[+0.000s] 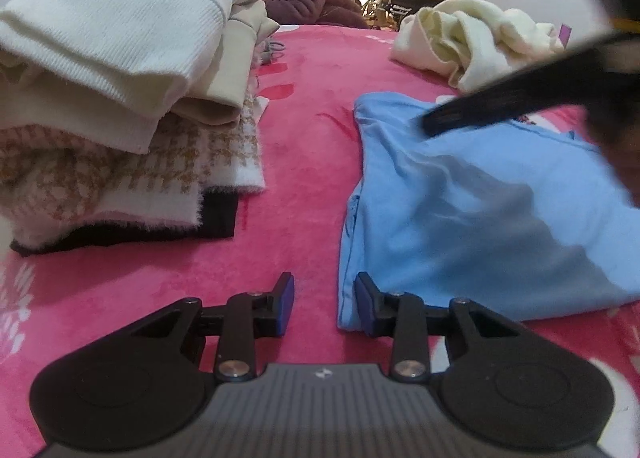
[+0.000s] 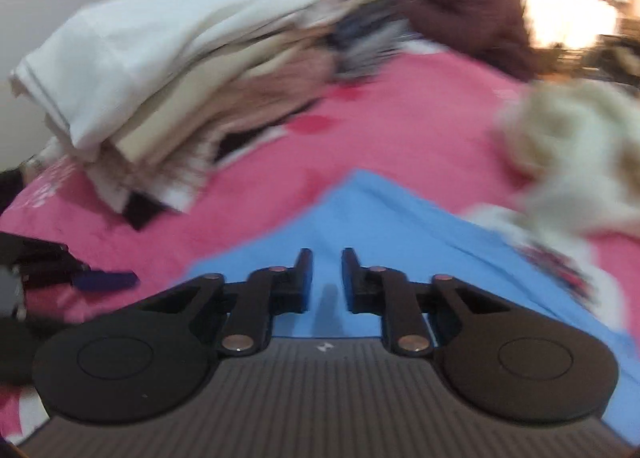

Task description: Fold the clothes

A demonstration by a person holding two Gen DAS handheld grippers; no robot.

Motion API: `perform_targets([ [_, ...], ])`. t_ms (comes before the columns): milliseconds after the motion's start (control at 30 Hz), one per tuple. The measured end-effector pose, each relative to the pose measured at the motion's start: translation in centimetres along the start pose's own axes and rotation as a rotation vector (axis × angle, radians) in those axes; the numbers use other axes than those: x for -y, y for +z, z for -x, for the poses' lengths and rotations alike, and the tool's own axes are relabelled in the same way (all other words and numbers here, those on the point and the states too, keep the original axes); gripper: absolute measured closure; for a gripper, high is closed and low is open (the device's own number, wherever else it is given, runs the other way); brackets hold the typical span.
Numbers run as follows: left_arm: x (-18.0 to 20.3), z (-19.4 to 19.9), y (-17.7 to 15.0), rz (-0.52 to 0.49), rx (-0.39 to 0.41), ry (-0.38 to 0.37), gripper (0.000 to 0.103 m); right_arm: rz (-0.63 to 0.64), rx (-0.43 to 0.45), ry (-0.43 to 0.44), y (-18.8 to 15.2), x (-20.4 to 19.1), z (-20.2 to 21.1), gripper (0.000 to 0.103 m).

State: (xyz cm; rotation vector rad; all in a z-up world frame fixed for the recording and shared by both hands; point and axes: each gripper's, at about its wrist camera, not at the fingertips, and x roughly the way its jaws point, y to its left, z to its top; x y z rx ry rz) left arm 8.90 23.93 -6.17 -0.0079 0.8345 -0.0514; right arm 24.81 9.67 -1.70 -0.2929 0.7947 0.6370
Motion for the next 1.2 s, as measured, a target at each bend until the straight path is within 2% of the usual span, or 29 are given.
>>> perform_targets([
  [67, 0.2, 0.0, 0.0, -0.007, -0.006, 0.015, 0.067, 0.013, -0.038, 0.023, 1.1, -0.6, -3.5, 0.095],
  [133, 0.3, 0.1, 0.0, -0.01, -0.009, 0.021, 0.066, -0.016, -0.061, -0.009, 2.1, -0.2, -6.4, 0.096],
  [233, 0.0, 0.2, 0.0, -0.011, -0.006, 0.013, 0.064, -0.163, -0.016, -0.057, 3.4, 2.3, -8.4, 0.098],
  [300, -0.6, 0.4, 0.1, 0.016, -0.014, -0.001, 0.062, -0.302, 0.032, -0.099, 3.5, 4.6, -7.6, 0.097],
  [433, -1.9, 0.9, 0.3, 0.069, -0.028, -0.031, 0.057, -0.432, 0.123, -0.142, 1.4, 7.2, -1.4, 0.095],
  [600, -3.5, 1.5, 0.6, 0.136, -0.047, -0.068, 0.053, -0.472, 0.183, -0.159, -5.0, 6.9, 10.4, 0.093],
  [700, -4.5, 1.8, 0.6, 0.188, -0.059, -0.096, 0.052, -0.501, 0.148, -0.163, -9.8, 5.4, 15.0, 0.092],
  [800, -5.7, 2.1, 0.4, 0.24, -0.063, -0.106, 0.052, -0.374, 0.096, -0.169, -12.0, 1.8, 15.0, 0.09],
  [867, -6.3, 2.2, 0.3, 0.252, -0.052, -0.088, 0.052, -0.265, 0.086, -0.125, -12.1, -1.3, 14.3, 0.09],
  [933, -6.7, 2.3, 0.3, 0.264, -0.047, -0.071, 0.052, -0.14, 0.09, -0.085, -11.4, -4.7, 13.0, 0.087],
  [1000, -7.3, 2.3, 0.3, 0.281, -0.048, -0.062, 0.052, 0.014, 0.097, -0.071, -10.1, -8.6, 11.0, 0.08],
  [1067, -7.8, 2.3, 0.4, 0.304, -0.057, -0.067, 0.052, 0.153, 0.092, -0.073, -8.9, -11.6, 8.7, 0.078],
  [1200, -8.6, 2.0, 1.0, 0.344, -0.074, -0.12, 0.052, 0.348, 0.038, -0.096, -7.7, -15.7, 4.5, 0.075],
])
